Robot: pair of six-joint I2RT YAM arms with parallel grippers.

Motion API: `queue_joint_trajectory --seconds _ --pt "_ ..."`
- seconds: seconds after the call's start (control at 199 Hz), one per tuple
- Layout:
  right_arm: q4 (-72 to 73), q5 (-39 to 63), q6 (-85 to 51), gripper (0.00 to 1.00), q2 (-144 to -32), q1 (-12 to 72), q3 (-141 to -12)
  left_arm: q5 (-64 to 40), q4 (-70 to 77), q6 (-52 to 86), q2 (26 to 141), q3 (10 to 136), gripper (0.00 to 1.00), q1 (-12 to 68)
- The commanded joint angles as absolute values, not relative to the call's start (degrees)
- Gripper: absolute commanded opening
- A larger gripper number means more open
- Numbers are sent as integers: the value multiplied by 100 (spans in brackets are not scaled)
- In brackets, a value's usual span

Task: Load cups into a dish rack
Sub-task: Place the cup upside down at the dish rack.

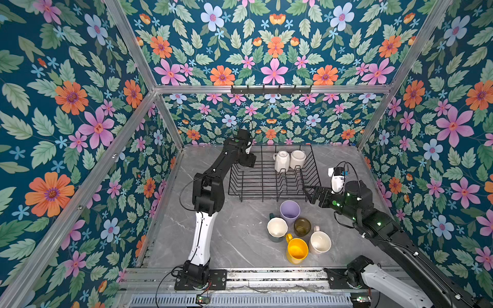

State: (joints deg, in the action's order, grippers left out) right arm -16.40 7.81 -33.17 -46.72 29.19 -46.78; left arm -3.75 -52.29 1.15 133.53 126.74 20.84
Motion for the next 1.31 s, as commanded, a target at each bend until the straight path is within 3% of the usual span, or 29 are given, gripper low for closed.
queue_joint_trajectory --seconds 0.0,0.171,0.317,0.478,0.579,0.841,1.097,1.304 --pt "-1468 843 -3401 98 -4676 2922 -4676 -317 -5282 39 13420 12746 0 2084" --pt "-1424 878 -3435 98 -4709 2921 -4658 -229 -5249 76 13534 12744 0 2076" --pt "-1433 879 -3441 98 -4702 2925 -4658 -218 -5162 136 13604 12755 12 2060" --pt "-1460 870 -3444 98 -4682 2923 -4658 -236 -5115 197 13666 12762 19 2055" --pt "-1460 870 -3450 98 -4692 2924 -4658 -207 -5122 212 13693 12755 31 2048" --pt "-1430 879 -3449 98 -4737 2919 -4649 -56 -5031 134 13633 12719 75 2043" --pt "-1435 862 -3446 98 -4768 2922 -4649 29 -4796 72 13467 12574 91 2046" --pt "-1494 835 -3454 98 -4790 2925 -4649 25 -4588 44 13381 12490 97 2050"
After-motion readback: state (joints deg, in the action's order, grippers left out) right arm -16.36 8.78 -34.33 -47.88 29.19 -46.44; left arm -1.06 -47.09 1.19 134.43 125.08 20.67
